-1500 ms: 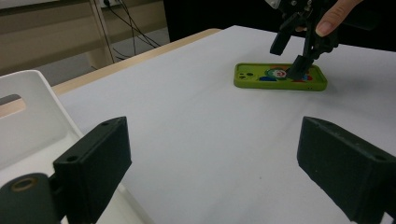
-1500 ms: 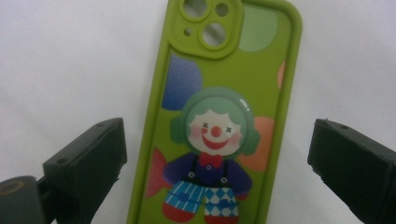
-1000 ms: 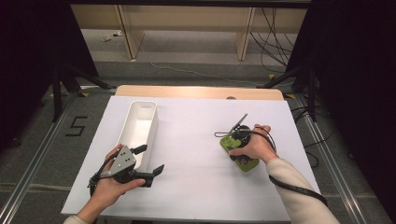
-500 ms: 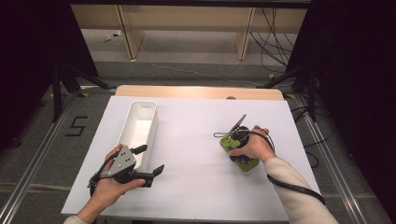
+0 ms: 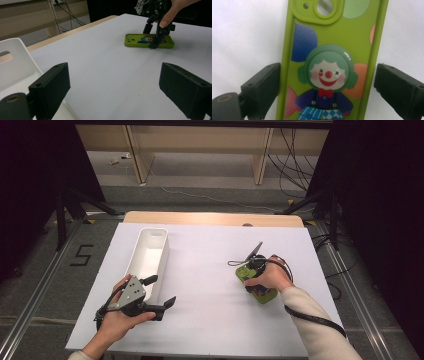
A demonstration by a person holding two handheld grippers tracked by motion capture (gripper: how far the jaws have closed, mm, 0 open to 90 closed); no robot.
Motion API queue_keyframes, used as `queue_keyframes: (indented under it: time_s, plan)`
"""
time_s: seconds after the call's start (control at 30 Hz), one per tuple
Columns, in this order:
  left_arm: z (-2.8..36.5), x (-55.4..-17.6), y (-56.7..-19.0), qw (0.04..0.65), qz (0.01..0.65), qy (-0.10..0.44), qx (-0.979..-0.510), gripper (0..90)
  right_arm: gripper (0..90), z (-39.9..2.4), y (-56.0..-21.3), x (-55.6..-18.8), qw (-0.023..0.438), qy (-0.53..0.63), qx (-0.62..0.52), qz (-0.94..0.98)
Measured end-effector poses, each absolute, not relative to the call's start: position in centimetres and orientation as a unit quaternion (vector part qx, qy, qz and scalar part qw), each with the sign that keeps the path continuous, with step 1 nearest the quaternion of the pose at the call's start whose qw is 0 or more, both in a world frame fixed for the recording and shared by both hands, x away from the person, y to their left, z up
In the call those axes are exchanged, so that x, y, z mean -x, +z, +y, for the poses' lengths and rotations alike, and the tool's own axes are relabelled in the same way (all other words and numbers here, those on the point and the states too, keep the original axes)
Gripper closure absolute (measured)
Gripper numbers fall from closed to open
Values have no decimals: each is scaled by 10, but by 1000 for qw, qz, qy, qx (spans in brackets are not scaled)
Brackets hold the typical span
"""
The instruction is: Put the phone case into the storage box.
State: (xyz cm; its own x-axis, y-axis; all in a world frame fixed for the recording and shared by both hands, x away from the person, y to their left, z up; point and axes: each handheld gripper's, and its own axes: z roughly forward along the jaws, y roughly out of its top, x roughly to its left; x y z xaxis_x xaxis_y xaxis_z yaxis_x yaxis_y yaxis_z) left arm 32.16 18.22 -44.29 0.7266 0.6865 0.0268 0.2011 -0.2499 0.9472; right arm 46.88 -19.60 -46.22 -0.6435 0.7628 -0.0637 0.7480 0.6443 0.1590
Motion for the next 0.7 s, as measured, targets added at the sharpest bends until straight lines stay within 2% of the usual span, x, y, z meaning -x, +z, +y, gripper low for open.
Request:
queue_keyframes:
  time_s: [0.7]
  plan:
    - [182, -321, -443, 539, 293, 225, -757, 96, 91, -194, -462, -470, 62, 49, -416, 906]
